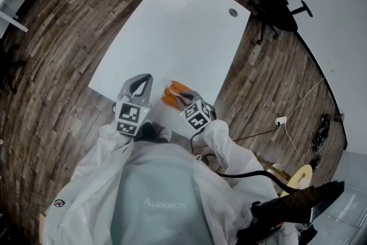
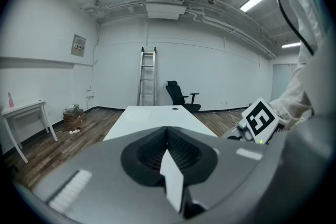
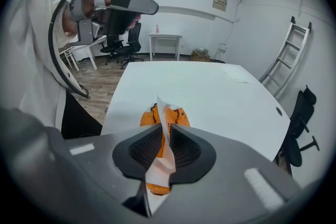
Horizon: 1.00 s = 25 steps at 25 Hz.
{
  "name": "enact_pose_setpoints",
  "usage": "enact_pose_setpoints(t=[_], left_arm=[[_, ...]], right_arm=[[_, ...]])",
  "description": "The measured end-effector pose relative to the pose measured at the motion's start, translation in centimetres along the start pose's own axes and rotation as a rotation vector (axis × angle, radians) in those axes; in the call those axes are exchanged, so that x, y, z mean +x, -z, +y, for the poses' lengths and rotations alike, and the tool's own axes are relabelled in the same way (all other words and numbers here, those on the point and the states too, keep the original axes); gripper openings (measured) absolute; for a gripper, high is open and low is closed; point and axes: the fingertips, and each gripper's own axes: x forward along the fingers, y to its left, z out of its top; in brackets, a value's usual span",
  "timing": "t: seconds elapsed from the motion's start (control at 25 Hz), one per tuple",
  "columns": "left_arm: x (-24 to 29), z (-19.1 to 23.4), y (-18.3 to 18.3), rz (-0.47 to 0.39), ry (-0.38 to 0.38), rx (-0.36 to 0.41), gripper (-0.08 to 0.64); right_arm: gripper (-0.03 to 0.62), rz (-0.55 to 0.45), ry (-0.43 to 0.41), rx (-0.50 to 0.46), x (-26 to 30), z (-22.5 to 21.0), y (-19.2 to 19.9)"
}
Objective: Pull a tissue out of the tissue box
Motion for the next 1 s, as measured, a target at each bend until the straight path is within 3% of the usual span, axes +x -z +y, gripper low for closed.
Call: enact_pose_setpoints(t=[0.52,1.0], left_arm=[[-0.08,0.03,0.21,0.0,-0.001,-0.007,0.0],[0.12,-0.08,0.04,-0.001,0.005,-0.006,0.0]], right_arm=[[0.005,-0.018,0.02,-0.001,-0.47,0.02,-0.55],[0.005,-0.029,0.025,0.005,-0.85,-0.15,-0.95]])
